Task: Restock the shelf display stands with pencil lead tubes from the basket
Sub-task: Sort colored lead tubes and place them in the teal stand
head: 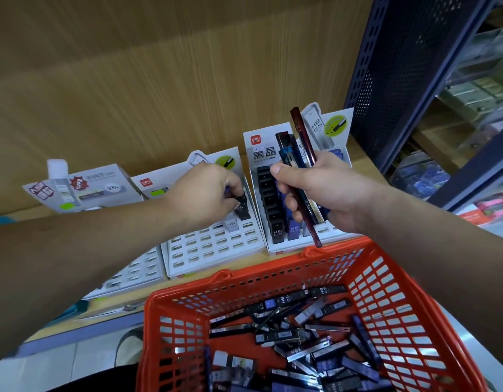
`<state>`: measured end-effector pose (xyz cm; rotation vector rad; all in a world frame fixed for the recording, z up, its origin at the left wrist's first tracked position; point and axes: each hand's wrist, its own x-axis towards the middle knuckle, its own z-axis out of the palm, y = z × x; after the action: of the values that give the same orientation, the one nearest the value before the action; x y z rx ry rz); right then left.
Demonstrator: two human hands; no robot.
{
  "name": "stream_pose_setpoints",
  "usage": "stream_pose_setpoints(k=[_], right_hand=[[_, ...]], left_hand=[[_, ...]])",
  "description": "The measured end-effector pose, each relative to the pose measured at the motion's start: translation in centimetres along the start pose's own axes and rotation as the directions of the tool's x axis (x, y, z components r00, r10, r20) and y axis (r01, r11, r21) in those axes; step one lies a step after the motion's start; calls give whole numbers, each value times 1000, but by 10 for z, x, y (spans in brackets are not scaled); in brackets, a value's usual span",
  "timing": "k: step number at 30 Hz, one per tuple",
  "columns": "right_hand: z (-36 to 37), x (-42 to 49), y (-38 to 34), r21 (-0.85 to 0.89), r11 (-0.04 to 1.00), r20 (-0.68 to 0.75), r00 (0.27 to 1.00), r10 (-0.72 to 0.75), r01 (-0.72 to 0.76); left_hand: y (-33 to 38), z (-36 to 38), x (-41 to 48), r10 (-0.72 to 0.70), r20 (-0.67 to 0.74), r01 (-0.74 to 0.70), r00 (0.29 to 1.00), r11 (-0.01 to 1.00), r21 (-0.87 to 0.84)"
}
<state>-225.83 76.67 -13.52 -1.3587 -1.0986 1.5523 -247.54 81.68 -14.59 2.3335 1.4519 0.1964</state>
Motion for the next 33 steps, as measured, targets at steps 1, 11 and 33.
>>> stream_pose_setpoints(k=[1, 11, 33], right_hand=[[0, 0, 0, 1, 1000, -2, 1000, 1, -1], [2, -2, -4, -30, 999, -1, 1000, 20, -20], [76, 1, -6, 112, 991, 103, 993, 61, -73]], left_hand=[[0, 2, 0, 15, 10, -15, 1000, 1000, 5], [7, -19, -2, -346, 66, 331, 936, 799, -502], [-8, -20, -28, -321, 141, 265, 937, 388, -883]])
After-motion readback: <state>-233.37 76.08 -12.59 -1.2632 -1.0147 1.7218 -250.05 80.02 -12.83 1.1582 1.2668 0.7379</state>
